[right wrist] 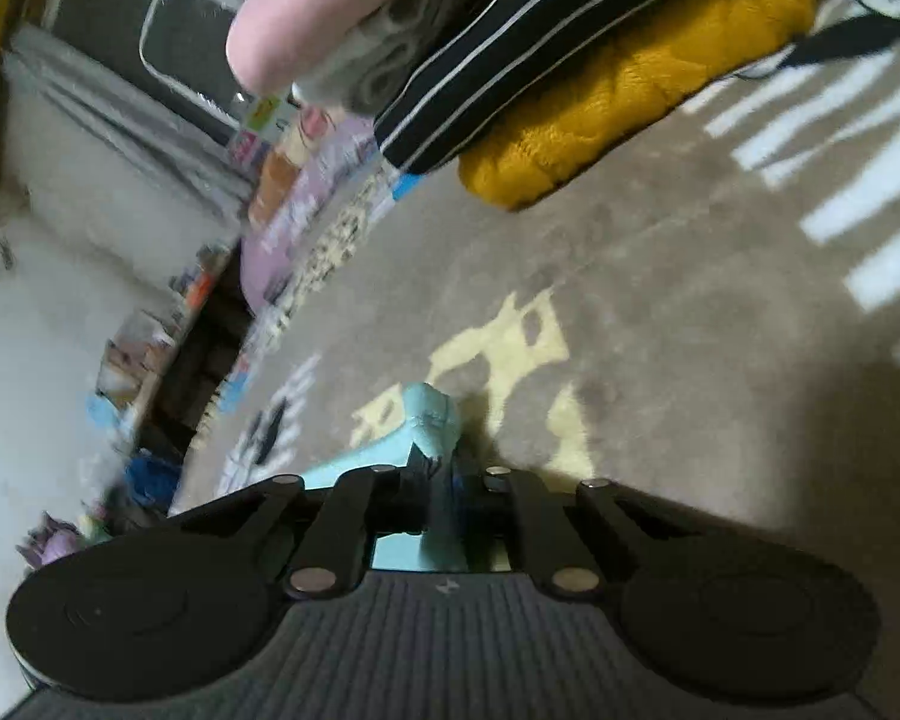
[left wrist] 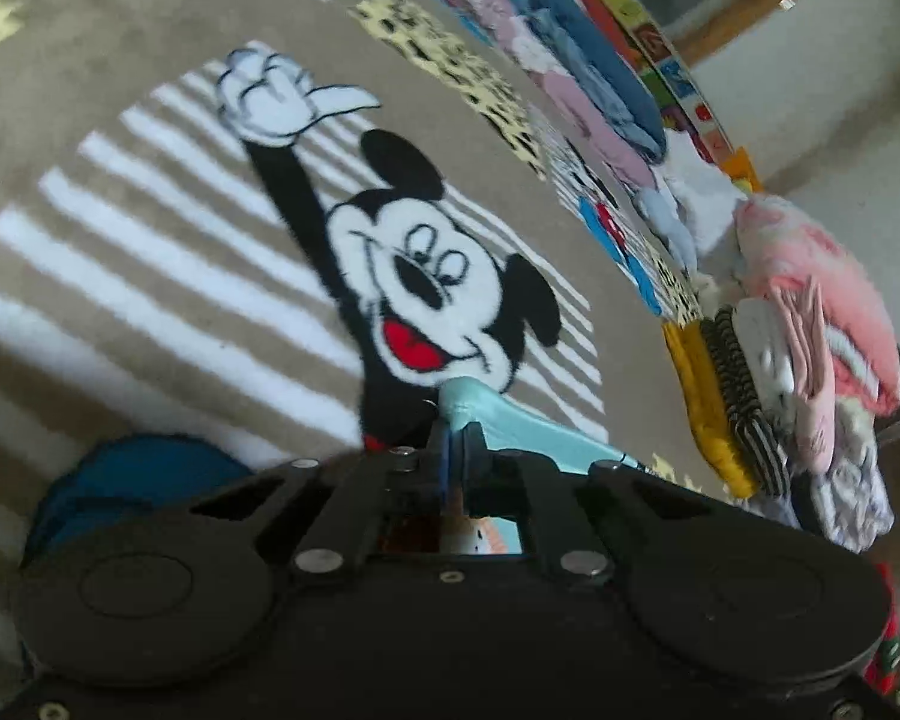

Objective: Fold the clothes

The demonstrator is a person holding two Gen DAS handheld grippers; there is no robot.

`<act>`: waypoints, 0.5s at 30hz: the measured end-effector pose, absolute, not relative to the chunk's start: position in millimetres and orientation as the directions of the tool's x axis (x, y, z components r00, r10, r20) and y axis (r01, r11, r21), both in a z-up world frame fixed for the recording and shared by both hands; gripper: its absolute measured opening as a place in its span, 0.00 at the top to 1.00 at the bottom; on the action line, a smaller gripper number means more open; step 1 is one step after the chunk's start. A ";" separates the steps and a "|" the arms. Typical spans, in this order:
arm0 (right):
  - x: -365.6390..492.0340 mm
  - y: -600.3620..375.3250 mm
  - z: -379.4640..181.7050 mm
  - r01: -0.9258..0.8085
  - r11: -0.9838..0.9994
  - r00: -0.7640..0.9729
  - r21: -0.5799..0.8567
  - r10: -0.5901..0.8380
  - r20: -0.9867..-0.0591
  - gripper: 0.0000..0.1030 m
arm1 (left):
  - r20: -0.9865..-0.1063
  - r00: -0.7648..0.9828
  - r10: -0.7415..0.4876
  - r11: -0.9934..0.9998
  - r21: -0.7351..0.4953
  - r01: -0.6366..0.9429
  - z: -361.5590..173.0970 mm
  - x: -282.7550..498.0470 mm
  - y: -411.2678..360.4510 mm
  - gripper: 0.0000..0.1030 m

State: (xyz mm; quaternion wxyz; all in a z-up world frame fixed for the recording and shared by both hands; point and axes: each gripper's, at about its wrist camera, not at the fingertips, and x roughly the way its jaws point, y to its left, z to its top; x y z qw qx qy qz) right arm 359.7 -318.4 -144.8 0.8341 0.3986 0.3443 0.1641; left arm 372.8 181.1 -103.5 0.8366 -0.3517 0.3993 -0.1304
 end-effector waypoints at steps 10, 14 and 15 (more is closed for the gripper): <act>333.0 -308.2 -94.9 -0.048 0.792 0.827 0.609 0.374 -0.421 0.69 | -0.514 0.730 -0.450 0.811 -0.578 0.093 -53.5 349.1 168.1 0.86; 338.8 -296.6 -75.0 -0.191 0.821 0.801 0.538 0.447 -0.398 0.69 | -0.553 0.702 -0.449 0.833 -0.542 0.105 -60.9 361.3 150.5 0.86; 345.8 -290.2 -75.9 -0.203 0.824 0.779 0.529 0.463 -0.423 0.70 | -0.565 0.694 -0.447 0.839 -0.533 0.106 -63.4 364.8 146.0 0.86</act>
